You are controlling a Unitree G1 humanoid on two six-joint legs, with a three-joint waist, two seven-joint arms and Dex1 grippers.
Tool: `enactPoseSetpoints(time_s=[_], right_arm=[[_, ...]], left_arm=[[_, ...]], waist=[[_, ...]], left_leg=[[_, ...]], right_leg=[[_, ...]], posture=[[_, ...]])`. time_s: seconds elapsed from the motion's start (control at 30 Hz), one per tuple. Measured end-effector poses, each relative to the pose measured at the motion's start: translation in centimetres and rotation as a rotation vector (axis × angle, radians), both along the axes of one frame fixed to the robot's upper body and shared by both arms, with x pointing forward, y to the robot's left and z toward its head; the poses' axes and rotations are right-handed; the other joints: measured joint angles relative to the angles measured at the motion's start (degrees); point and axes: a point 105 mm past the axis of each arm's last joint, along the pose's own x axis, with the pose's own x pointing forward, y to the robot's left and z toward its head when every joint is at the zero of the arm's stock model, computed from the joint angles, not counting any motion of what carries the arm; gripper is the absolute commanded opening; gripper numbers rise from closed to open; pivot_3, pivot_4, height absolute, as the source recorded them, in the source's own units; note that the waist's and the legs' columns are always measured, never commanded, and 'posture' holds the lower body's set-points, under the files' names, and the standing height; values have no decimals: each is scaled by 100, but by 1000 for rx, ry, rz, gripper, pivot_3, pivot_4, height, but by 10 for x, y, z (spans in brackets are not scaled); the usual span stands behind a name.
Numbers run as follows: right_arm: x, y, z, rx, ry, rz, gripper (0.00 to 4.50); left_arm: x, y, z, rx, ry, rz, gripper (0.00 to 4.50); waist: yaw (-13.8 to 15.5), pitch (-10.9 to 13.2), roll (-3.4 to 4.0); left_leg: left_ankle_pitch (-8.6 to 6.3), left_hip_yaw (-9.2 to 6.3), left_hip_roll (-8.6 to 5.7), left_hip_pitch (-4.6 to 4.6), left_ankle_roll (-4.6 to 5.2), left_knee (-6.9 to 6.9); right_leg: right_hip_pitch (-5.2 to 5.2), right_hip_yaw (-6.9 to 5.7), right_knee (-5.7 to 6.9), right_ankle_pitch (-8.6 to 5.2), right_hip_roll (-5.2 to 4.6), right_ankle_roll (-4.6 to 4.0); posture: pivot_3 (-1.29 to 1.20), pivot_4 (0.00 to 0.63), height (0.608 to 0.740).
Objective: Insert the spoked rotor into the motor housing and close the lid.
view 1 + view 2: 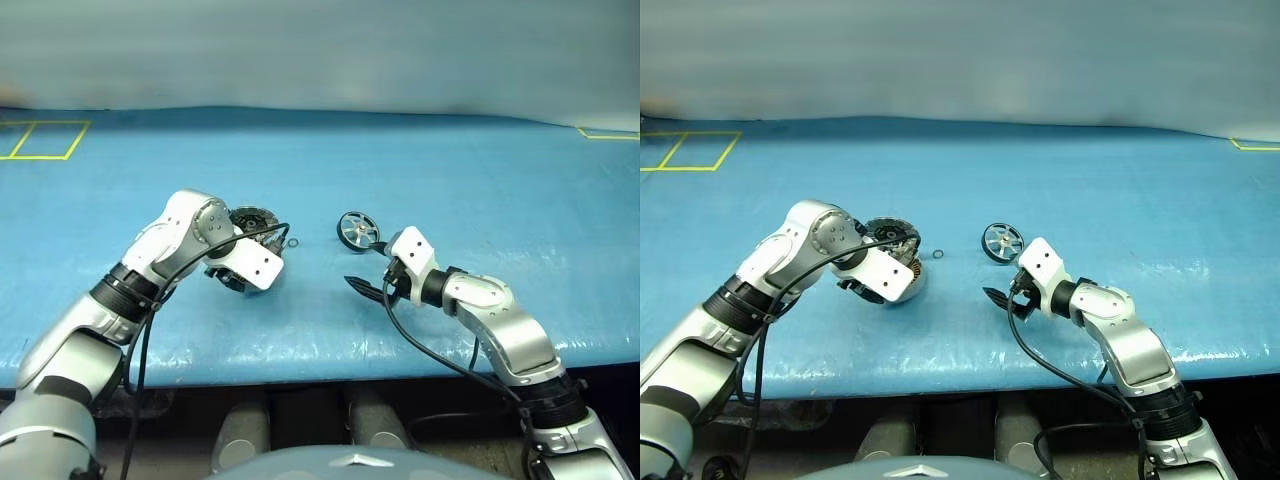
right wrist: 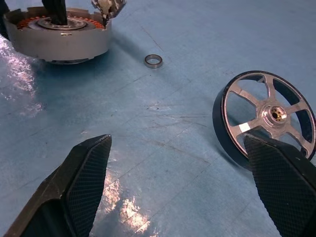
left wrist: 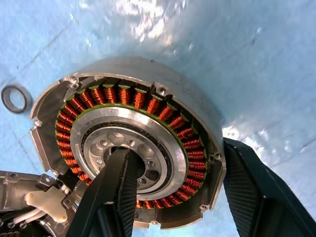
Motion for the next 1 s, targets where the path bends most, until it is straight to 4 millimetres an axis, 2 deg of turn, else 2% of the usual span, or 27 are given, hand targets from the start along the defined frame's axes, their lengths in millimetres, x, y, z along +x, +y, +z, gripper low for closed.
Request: enactPoseSetpoints(time_s=[0.17, 0.3, 0.67, 0.9, 1.0], right_arm=[[2, 2, -2, 18, -22, -22, 4500], [2, 3, -5, 27, -31, -36, 4500], [4, -4, -7, 23, -48, -88, 4500], [4, -2, -7, 26, -53, -90, 4500], [3, 1, -7, 34, -53, -85, 4500]], left_arm=[[-10, -9, 5, -28, 24, 45, 2166], [-17, -15, 0, -16, 61, 32, 2166], [-17, -26, -3, 13, 66, -44, 2166], [-13, -37, -6, -30, 50, -52, 4388], [-16, -38, -6, -56, 59, -9, 4388]], waist=[[-24, 13, -13], [-25, 17, -17], [-1, 17, -18], [19, 17, -17], [-2, 17, -17]], left_leg=[[0, -3, 0, -4, 0, -2], [0, -4, 0, -4, 0, -2], [0, -4, 0, 0, 0, 0], [0, -4, 0, 3, 0, 3], [0, -4, 1, 3, 0, 2]], right_leg=[[-3, -1, -1, -2, 0, -2], [-4, -2, -1, -2, 0, -3], [1, -2, 0, -3, 0, -5], [4, -2, 2, -3, 0, -4], [2, -2, 4, -3, 1, -4]], posture=[[0, 150, 740], [0, 150, 740], [0, 150, 740], [0, 150, 740], [0, 150, 740]])
